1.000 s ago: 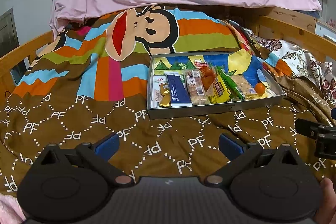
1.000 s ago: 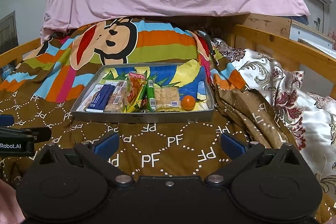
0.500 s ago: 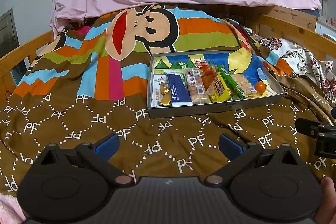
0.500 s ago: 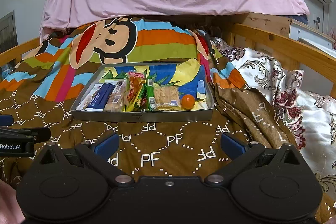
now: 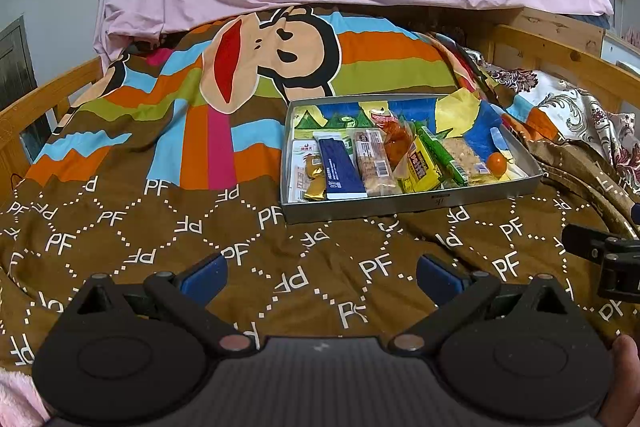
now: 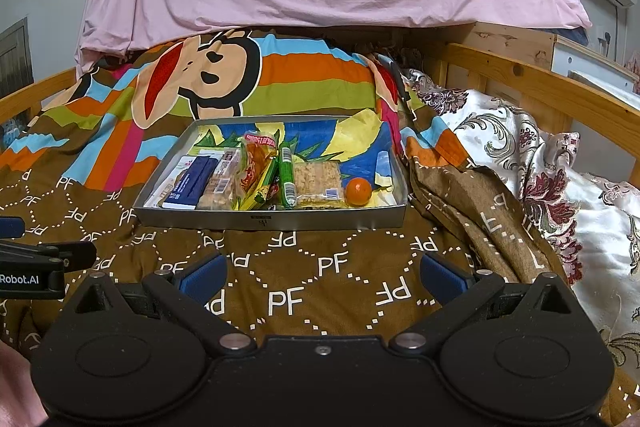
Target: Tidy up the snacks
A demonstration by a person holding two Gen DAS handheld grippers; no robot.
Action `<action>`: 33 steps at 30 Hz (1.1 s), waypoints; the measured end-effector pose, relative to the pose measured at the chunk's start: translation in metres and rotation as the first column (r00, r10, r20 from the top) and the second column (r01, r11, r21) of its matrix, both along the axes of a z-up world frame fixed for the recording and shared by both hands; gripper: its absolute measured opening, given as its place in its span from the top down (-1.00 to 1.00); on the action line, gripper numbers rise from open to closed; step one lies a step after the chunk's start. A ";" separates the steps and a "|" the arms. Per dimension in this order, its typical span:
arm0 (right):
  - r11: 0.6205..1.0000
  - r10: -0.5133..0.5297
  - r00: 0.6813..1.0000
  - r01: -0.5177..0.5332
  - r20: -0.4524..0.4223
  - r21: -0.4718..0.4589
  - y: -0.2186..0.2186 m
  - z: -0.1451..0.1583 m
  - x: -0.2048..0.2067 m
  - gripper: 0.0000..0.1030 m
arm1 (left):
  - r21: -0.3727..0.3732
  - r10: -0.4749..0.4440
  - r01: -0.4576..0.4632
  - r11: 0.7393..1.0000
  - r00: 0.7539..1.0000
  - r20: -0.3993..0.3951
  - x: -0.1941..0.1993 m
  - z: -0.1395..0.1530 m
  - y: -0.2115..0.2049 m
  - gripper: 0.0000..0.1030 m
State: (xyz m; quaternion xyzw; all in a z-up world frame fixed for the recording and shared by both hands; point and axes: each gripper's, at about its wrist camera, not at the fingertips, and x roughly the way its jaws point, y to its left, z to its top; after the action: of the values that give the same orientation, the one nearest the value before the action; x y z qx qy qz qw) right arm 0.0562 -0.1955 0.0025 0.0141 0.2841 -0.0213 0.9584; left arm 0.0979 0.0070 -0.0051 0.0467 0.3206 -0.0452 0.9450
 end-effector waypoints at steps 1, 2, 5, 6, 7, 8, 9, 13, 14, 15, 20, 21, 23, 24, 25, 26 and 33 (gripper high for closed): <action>1.000 0.000 1.000 0.000 0.000 -0.001 0.000 0.000 0.000 -0.99 | 0.000 0.000 0.000 1.000 1.000 0.000 0.000 0.000 0.000 -0.99; 1.000 0.000 1.000 0.000 0.000 -0.001 0.000 0.000 0.000 -0.99 | 0.000 0.000 0.000 1.000 1.000 0.000 0.000 0.000 0.000 -0.99; 1.000 0.000 1.000 0.000 -0.001 -0.001 0.000 0.000 0.000 -0.99 | 0.001 -0.001 0.001 1.000 1.000 -0.001 -0.001 0.000 0.000 -0.99; 1.000 0.000 1.000 0.000 -0.002 -0.002 0.000 0.000 0.001 -0.99 | 0.001 -0.001 0.001 1.000 1.000 0.000 -0.001 0.000 0.000 -0.99; 1.000 0.000 1.000 0.000 -0.002 -0.001 0.000 0.000 0.001 -0.99 | 0.001 0.000 0.000 1.000 1.000 -0.001 0.000 0.000 0.000 -0.99; 1.000 0.000 1.000 0.000 -0.002 -0.001 0.000 0.000 0.000 -0.99 | 0.001 0.000 0.000 1.000 1.000 -0.001 -0.001 0.000 0.000 -0.99; 1.000 0.000 1.000 0.000 -0.002 -0.001 0.001 0.000 0.001 -0.99 | 0.001 0.000 0.000 1.000 1.000 -0.002 -0.001 0.000 0.000 -0.99; 1.000 0.000 1.000 0.000 -0.002 -0.002 0.001 0.000 0.001 -0.99 | 0.001 0.000 0.000 1.000 1.000 -0.002 0.000 0.000 0.000 -0.99; 1.000 0.001 1.000 -0.001 -0.003 -0.002 0.001 -0.001 0.000 -0.99 | 0.002 0.001 -0.001 1.000 1.000 -0.002 0.000 0.000 -0.001 -0.99; 1.000 0.002 1.000 -0.002 -0.004 -0.003 0.001 -0.001 0.000 -0.99 | 0.002 0.000 0.000 1.000 1.000 -0.002 -0.001 0.000 0.000 -0.99; 1.000 0.002 1.000 -0.002 -0.005 -0.004 0.001 -0.001 0.000 -0.99 | 0.003 -0.001 0.001 1.000 1.000 -0.004 0.000 -0.001 0.000 -0.99; 1.000 0.002 1.000 -0.002 -0.005 -0.004 0.001 -0.002 0.000 -0.99 | 0.003 -0.001 0.001 1.000 1.000 -0.004 -0.001 -0.001 0.000 -0.99; 1.000 0.002 1.000 -0.002 -0.005 -0.004 0.001 -0.001 0.001 -0.99 | 0.003 -0.001 0.001 1.000 1.000 -0.004 0.000 -0.001 0.000 -0.99; 1.000 0.002 1.000 -0.002 -0.006 -0.004 0.001 -0.002 0.001 -0.99 | 0.004 -0.001 0.001 1.000 1.000 -0.004 0.000 -0.001 0.000 -0.99; 1.000 0.002 1.000 -0.002 -0.006 -0.004 0.001 -0.002 0.001 -0.99 | 0.004 -0.001 0.001 1.000 1.000 -0.004 0.000 -0.001 0.000 -0.99; 1.000 0.002 1.000 -0.002 -0.007 -0.005 0.001 -0.002 0.001 -0.99 | 0.004 -0.001 0.001 1.000 1.000 -0.005 -0.001 -0.001 0.000 -0.99; 1.000 0.003 1.000 -0.003 -0.009 -0.006 0.001 -0.003 0.001 -0.99 | 0.004 -0.001 0.001 1.000 1.000 -0.004 0.000 -0.001 -0.001 -0.99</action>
State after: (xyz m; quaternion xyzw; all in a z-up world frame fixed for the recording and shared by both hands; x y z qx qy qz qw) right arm 0.0569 -0.1945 -0.0003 0.0104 0.2883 -0.0209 0.9573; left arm 0.0983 0.0059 -0.0058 0.0486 0.3227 -0.0450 0.9442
